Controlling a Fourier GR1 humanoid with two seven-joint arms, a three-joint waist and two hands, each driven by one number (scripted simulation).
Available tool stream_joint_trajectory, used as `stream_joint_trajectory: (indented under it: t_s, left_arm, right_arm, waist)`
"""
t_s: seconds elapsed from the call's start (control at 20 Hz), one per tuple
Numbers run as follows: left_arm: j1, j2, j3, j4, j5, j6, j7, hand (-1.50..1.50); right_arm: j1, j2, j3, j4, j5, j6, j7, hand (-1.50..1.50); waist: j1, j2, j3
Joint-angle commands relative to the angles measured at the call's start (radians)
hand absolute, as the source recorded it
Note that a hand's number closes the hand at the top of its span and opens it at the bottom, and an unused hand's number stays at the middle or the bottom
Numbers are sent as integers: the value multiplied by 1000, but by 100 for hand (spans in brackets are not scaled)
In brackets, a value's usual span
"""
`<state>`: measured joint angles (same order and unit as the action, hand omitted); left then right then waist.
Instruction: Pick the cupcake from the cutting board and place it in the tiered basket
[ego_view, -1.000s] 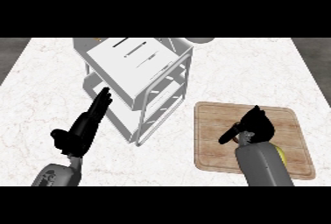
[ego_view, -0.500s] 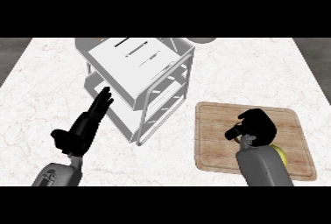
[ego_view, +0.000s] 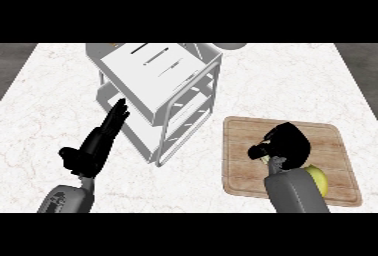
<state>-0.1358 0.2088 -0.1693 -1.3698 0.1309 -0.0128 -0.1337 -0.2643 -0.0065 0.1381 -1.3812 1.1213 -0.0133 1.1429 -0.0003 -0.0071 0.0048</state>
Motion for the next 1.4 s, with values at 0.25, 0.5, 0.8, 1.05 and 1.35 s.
stream_joint_trajectory:
  t_s: [0.25, 0.5, 0.8, 1.05, 1.35]
  left_arm:
    - [58, 12, 17, 35, 1, -11, -13, 0]
    - [27, -8, 11, 3, 0, 13, 41, 0]
    - [43, 10, 20, 9, -2, -6, 22, 0]
    - [15, -5, 4, 15, -18, -1, 33, 0]
    - [15, 4, 3, 12, -9, -30, 29, 0]
  right_arm:
    - [487, 6, 488, -367, 223, -55, 184, 150]
    - [539, 6, 617, -630, 333, -170, 204, 150]
    - [418, 6, 747, -807, 514, -164, 226, 150]
    - [286, 3, 784, -819, 527, -25, 274, 150]
    - [84, 4, 647, -795, 448, -33, 307, 150]
  waist:
    - [-42, -8, -8]
    - [-40, -7, -6]
    - [-19, -2, -7]
    - [-2, 5, -8]
    - [36, 16, -10]
